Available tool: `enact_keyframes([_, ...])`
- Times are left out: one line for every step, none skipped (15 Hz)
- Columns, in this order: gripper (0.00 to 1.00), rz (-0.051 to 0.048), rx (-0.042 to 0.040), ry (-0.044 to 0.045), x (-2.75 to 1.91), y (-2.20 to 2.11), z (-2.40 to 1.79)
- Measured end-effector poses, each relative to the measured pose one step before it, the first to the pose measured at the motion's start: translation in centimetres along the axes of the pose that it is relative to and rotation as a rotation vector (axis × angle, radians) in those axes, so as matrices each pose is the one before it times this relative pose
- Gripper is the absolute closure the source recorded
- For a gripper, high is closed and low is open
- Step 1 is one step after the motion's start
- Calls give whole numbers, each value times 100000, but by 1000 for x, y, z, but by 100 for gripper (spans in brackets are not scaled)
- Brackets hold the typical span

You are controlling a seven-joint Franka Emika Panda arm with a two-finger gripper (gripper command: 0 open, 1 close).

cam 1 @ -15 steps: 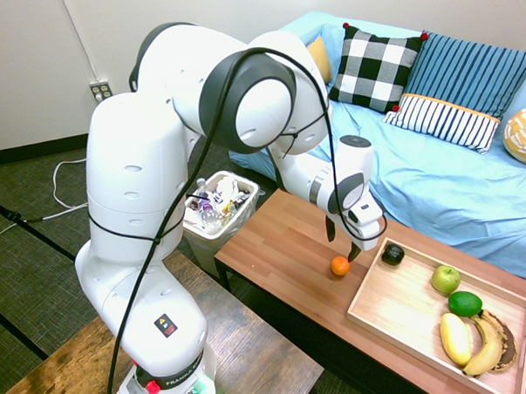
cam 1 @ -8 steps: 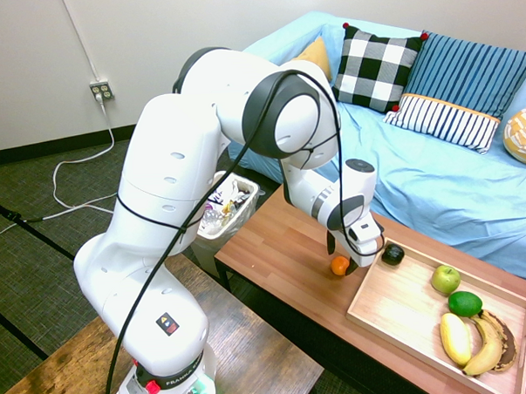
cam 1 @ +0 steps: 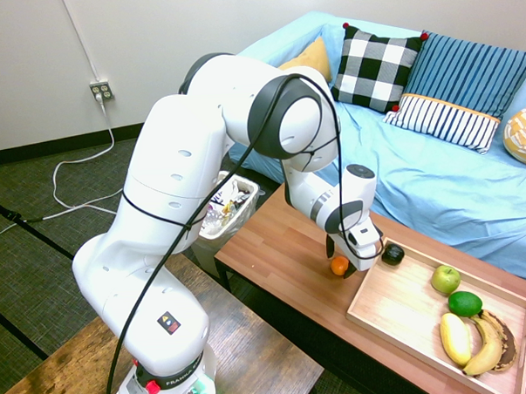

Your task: Put the tangerine in the tray

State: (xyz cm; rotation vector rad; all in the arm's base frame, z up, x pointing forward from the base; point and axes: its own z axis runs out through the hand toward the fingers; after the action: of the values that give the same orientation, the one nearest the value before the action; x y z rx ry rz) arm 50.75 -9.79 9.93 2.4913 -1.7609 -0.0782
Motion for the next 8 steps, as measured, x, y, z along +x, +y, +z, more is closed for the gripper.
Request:
enact_keyframes([100, -116, 50, -198, -99, -25, 23])
enact_keyframes([100, -187, 24, -34, -114, -58, -2])
enact_keyframes([100, -68, 11, -57, -128, -54, 7])
enact_keyframes([100, 159, 101, -137, -100, -53, -1])
enact_keyframes([100, 136, 99, -191, -36, -5, 4])
enact_keyframes([100, -26, 163, -11, 12, 46, 19])
enact_keyframes([100, -69, 389, 206, 49, 34, -14])
enact_keyframes([100, -9, 166, 148, 159, 64, -104])
